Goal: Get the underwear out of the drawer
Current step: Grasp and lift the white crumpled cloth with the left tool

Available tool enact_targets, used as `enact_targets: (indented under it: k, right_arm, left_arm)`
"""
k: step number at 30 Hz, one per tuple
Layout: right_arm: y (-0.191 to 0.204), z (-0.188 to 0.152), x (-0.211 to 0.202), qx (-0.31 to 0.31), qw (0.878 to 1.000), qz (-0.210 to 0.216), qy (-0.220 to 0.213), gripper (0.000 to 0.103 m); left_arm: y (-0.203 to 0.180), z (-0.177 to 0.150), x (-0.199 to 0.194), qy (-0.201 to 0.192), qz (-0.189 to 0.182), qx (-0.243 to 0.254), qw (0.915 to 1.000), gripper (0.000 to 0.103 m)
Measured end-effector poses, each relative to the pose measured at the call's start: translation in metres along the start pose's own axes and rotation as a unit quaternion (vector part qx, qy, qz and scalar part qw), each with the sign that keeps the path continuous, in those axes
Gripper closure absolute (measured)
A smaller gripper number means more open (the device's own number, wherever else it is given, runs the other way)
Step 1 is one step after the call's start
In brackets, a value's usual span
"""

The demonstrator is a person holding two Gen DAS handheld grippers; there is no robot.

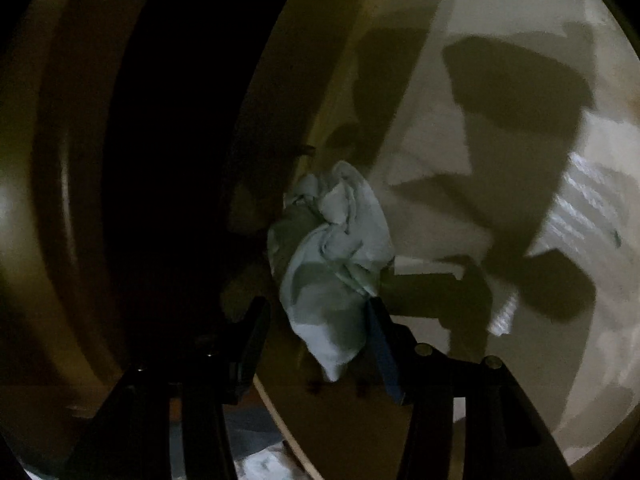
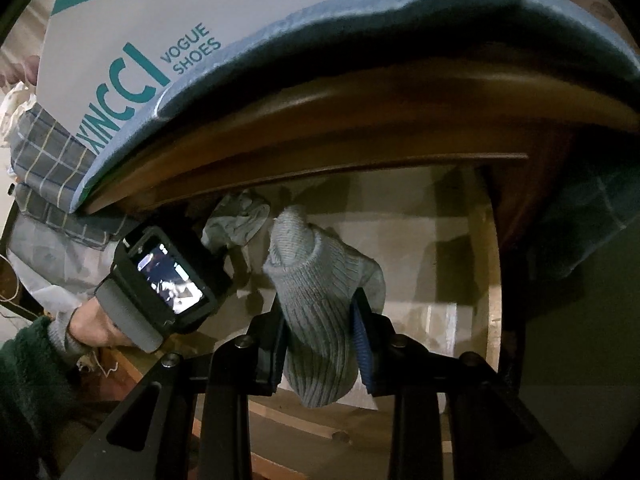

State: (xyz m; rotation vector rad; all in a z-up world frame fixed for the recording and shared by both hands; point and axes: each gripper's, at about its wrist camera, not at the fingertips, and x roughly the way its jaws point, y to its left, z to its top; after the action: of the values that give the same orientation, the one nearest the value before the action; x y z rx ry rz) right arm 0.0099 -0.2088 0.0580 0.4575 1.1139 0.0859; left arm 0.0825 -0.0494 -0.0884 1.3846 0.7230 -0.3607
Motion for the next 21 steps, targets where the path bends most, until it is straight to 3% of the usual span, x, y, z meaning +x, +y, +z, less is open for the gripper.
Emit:
enact_targets:
  k: [2,10,13,21]
  right_arm:
    - [0.002,0.001,0.003,-0.002,1.0,0.001,0.003,0.074]
    - [0.002,0.0,0.006,-0.004,1.0,0.002,0.006,0.074]
    - [0.001,-0.001,0.006,-0.003,1.0,-0.001,0.005,0.074]
    - [0.0,-0.003,0.01,0.001,1.0,-0.017,0.009,0.074]
  left_arm:
    - [0.0,0.003,0.001,-0.001,-0.002,0.003,1.0,0.051]
    - [0.002,0.005,-0.003,0.007,-0.026,0.015,0.9995,0.078]
    - [0.0,0.007,-0.011,0.013,-0.036,0.023,0.999,0.081]
    - [0.017,0.011,-0.039,0.03,-0.121,-0.015,0.9921,0.082]
